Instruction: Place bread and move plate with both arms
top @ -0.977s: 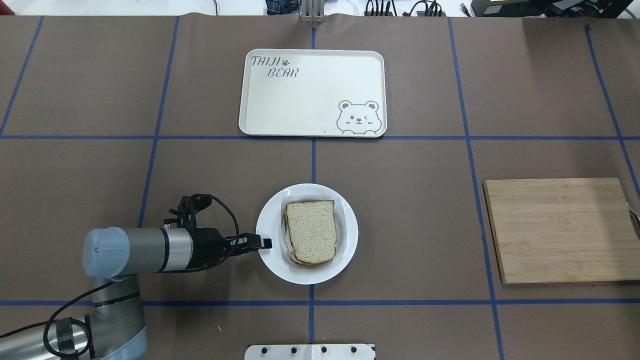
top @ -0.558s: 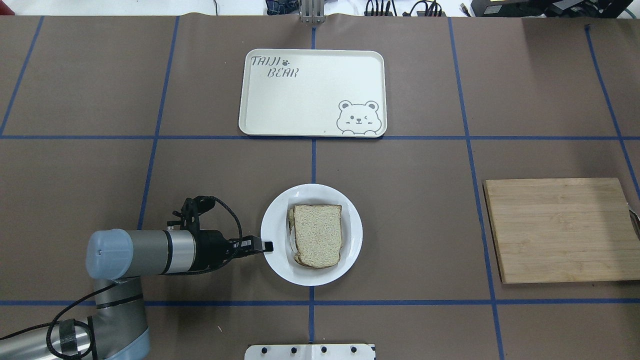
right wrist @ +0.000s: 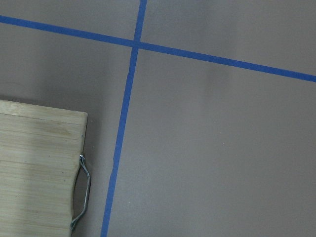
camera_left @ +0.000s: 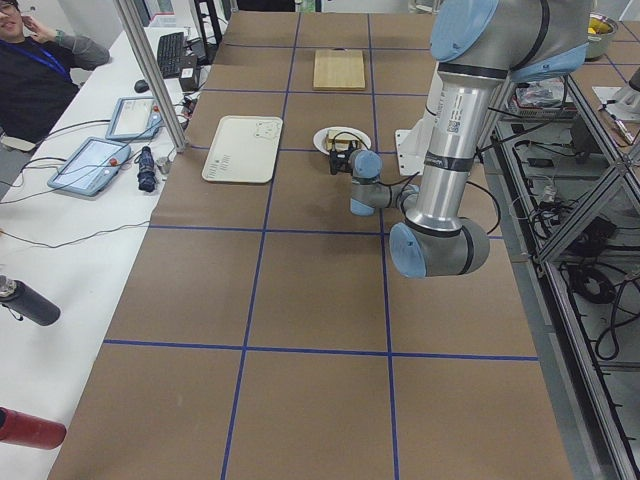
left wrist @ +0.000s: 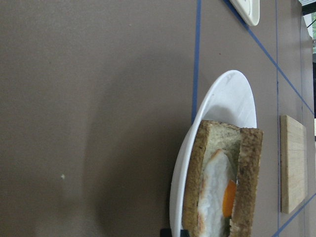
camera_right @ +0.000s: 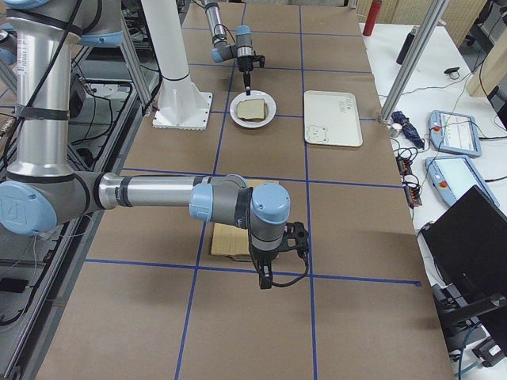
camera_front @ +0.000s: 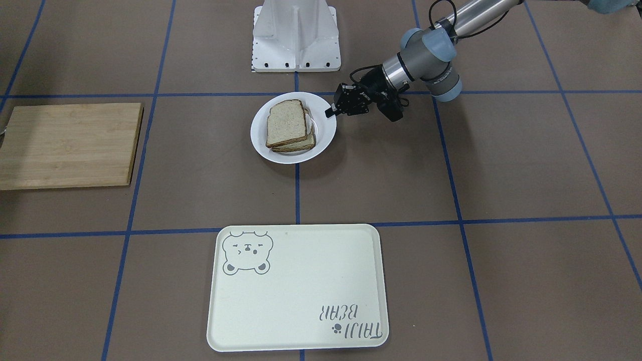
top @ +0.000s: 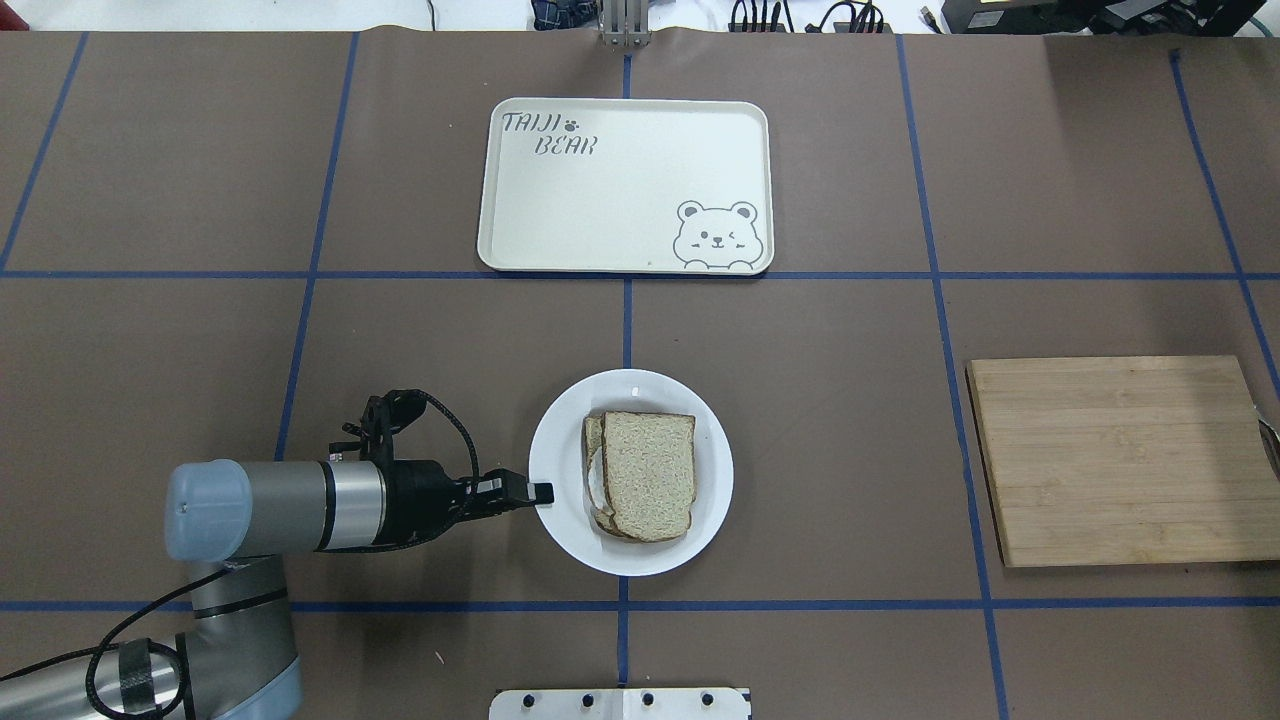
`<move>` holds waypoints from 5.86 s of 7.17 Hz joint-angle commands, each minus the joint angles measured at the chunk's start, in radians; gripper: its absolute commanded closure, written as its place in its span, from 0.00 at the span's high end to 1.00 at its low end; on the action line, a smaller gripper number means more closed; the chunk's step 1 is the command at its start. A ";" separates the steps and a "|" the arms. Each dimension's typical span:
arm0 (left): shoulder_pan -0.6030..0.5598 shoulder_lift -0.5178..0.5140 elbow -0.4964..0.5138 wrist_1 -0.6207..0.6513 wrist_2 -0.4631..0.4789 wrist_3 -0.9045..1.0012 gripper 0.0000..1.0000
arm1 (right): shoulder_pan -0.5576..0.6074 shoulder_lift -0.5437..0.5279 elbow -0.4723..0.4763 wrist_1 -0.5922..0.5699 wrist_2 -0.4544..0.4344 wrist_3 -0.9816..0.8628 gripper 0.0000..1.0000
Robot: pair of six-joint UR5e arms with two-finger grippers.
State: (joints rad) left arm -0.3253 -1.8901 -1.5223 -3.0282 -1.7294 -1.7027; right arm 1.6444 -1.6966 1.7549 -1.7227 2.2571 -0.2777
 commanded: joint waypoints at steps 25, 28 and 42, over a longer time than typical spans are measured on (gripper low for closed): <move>-0.230 -0.257 -0.017 0.644 0.162 0.123 0.98 | 0.000 0.009 -0.026 0.000 -0.004 0.000 1.00; -0.395 -0.112 -0.399 0.999 -0.100 0.430 0.98 | 0.000 0.008 -0.026 0.000 -0.004 0.000 1.00; -1.215 0.373 -0.226 1.537 -0.553 1.706 0.98 | -0.002 0.012 -0.032 0.002 -0.004 -0.001 1.00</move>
State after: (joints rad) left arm -1.5370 -1.5435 -1.7509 -1.4824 -2.2289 -0.0044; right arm 1.6434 -1.6856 1.7213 -1.7212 2.2521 -0.2786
